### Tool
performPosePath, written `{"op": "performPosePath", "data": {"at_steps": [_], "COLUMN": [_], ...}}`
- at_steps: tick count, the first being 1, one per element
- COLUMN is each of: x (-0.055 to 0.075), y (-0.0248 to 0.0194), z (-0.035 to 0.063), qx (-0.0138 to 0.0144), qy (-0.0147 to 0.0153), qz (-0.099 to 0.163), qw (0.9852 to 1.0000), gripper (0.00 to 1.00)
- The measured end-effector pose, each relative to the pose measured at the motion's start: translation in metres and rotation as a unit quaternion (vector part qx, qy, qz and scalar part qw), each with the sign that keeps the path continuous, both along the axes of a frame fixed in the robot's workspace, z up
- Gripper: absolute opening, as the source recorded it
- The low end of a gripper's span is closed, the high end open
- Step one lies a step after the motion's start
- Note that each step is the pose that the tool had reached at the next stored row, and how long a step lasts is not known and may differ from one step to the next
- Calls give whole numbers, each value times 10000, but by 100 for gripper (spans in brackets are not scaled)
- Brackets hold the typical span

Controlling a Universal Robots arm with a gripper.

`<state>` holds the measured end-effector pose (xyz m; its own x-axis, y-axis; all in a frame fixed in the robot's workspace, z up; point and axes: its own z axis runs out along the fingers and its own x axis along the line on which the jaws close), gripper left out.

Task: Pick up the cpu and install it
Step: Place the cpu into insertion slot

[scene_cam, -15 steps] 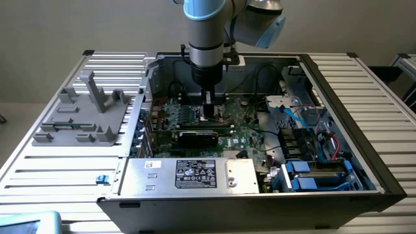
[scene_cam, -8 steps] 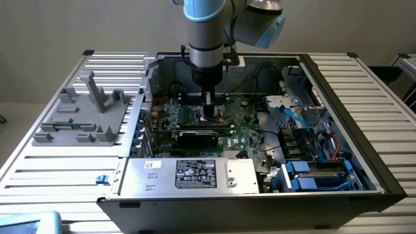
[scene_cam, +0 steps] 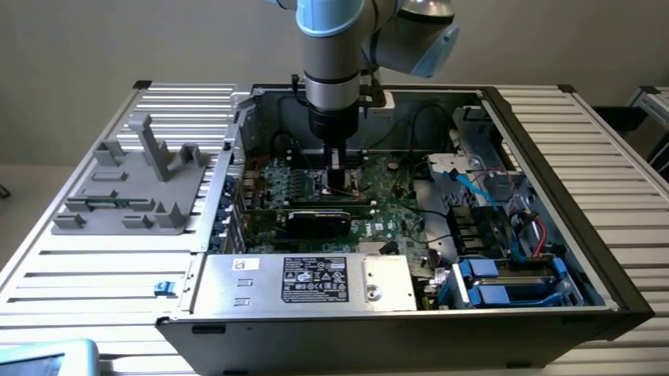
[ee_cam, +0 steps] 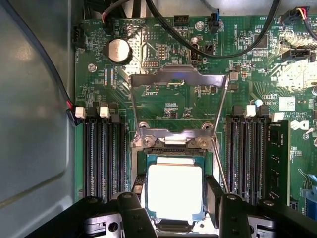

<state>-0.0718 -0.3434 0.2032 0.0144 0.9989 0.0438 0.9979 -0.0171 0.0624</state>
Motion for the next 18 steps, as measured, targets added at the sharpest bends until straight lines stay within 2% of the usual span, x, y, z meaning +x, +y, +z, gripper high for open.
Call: {"op": "performPosePath", "data": {"at_steps": [6, 10, 12, 15, 18], "x": [2, 2, 2, 2, 2], "y": [-5, -9, -10, -9, -9], "z": [-4, -11, -16, -17, -17], "qx": [-1, -2, -13, -45, -46], "qy": [25, 27, 28, 27, 27], "qz": [-33, -36, -35, -36, -35], "qw": [10000, 10000, 10000, 10000, 10000], "gripper": [56, 56, 56, 56, 56]}}
